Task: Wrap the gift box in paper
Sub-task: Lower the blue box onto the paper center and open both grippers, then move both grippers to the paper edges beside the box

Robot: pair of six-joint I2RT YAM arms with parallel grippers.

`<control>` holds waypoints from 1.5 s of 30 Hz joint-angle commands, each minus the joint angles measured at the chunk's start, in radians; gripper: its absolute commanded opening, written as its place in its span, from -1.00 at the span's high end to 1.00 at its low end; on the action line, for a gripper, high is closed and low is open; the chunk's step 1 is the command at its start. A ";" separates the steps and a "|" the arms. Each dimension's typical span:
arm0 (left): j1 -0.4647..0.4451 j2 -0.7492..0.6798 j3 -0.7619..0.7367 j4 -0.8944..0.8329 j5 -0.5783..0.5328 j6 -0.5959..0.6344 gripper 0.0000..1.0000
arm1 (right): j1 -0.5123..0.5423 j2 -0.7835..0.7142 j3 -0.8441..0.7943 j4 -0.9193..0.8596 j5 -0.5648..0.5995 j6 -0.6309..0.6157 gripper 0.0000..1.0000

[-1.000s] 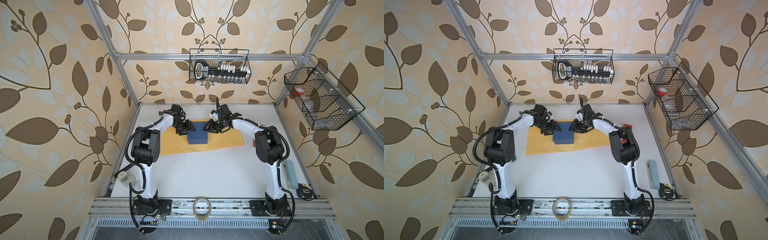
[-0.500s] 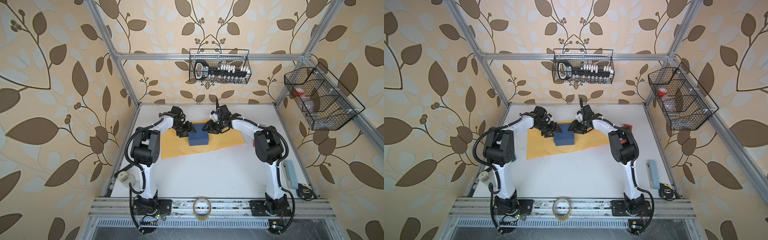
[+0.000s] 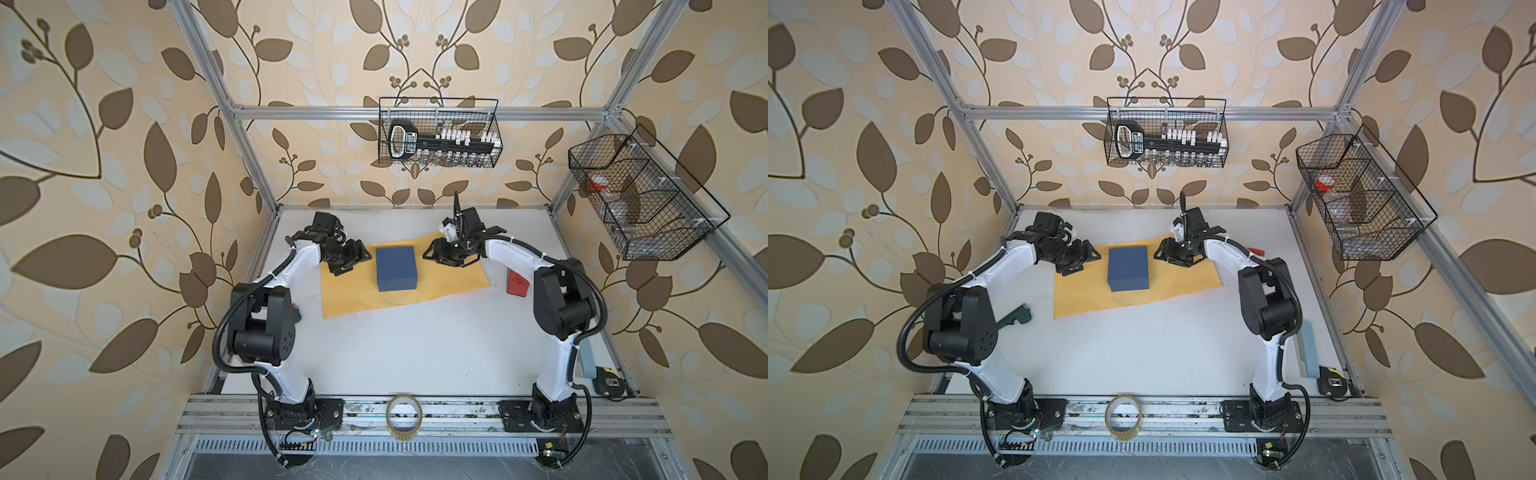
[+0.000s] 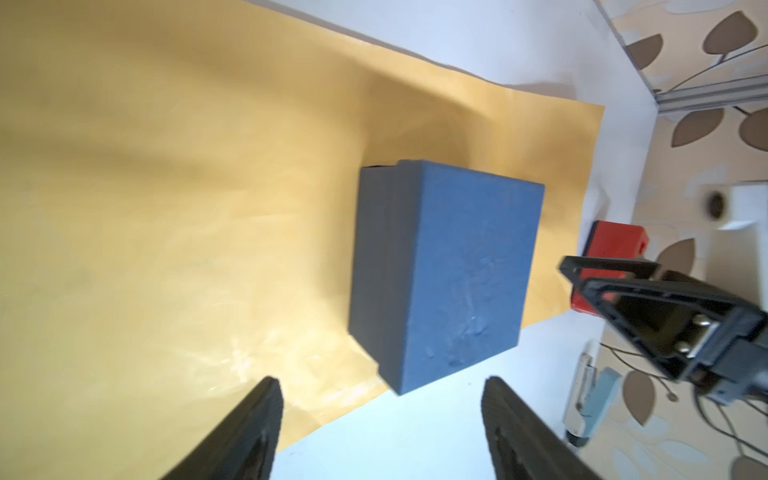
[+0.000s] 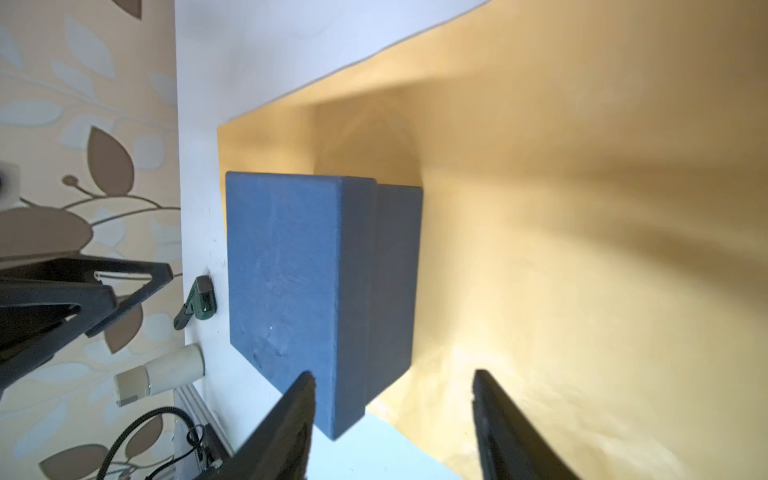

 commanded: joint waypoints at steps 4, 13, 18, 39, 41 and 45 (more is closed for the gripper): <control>-0.007 -0.087 -0.086 0.033 -0.144 0.099 -0.15 | -0.023 0.010 -0.149 0.030 0.179 -0.084 0.49; 0.011 -0.013 -0.060 -0.028 -0.212 0.149 1.00 | 0.005 0.059 -0.263 0.086 0.232 -0.050 0.90; 0.011 0.001 -0.066 -0.020 -0.206 0.138 1.00 | 0.047 0.020 -0.353 0.090 0.260 -0.052 0.91; -0.008 0.149 -0.186 0.033 -0.276 0.151 1.00 | 0.138 -0.272 -0.778 0.154 0.284 -0.068 0.90; -0.012 0.143 -0.205 0.034 -0.279 0.149 1.00 | 0.138 -0.275 -0.782 0.156 0.274 -0.072 0.89; -0.028 0.095 -0.265 0.034 -0.296 0.130 1.00 | 0.130 -0.291 -0.775 0.148 0.266 -0.068 0.86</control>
